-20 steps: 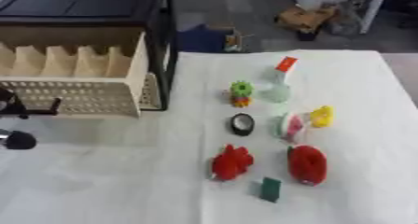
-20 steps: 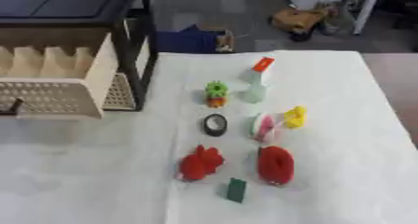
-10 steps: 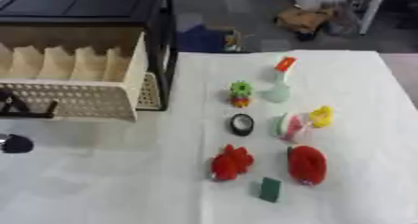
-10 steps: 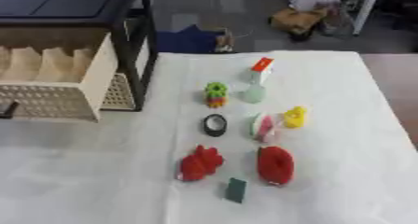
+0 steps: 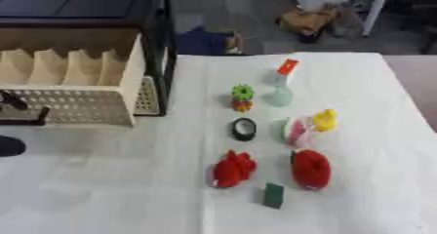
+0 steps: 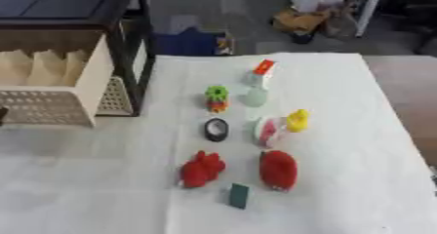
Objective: Pick up objects from table and place into drawer.
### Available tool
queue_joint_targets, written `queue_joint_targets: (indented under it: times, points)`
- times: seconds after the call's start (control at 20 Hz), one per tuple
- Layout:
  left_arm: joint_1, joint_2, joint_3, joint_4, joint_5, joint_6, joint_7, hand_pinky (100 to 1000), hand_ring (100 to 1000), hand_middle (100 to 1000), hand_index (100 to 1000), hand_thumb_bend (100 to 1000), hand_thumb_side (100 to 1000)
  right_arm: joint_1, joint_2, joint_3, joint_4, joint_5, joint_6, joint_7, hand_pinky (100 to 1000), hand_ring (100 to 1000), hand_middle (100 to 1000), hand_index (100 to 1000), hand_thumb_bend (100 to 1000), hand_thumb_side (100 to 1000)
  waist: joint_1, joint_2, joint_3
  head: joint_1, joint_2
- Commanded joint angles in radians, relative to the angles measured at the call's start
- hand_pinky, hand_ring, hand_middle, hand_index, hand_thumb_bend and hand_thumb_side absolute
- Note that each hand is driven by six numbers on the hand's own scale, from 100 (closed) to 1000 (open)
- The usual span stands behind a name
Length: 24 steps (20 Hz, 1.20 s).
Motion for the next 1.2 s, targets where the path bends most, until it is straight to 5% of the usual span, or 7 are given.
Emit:
queue_joint_targets:
  times: [0.05,0.65,1.2]
  points:
    - [-0.009,0.024,0.03,-0.028,0.013,0.005,0.005,100,100,100,983,648,1000,-0.005,-0.013,-0.011,-0.017,-0.003,0.0,-0.004,641,628,585,801,100,1000,0.0,-0.025,0.0,-0.004,0.005]
    - [-0.004,0.013,0.079,-0.083,0.052,0.003,0.024,100,100,100,922,597,1000,-0.006,-0.014,-0.011,-0.017,-0.008,-0.003,-0.007,642,632,588,801,100,1000,-0.005,-0.055,0.015,0.02,0.018]
    - [0.017,-0.069,0.186,-0.161,0.224,-0.005,0.123,100,100,100,903,464,1000,-0.01,-0.026,-0.01,-0.017,-0.017,0.003,-0.008,643,637,591,801,100,1000,-0.013,-0.085,0.031,-0.037,0.049]
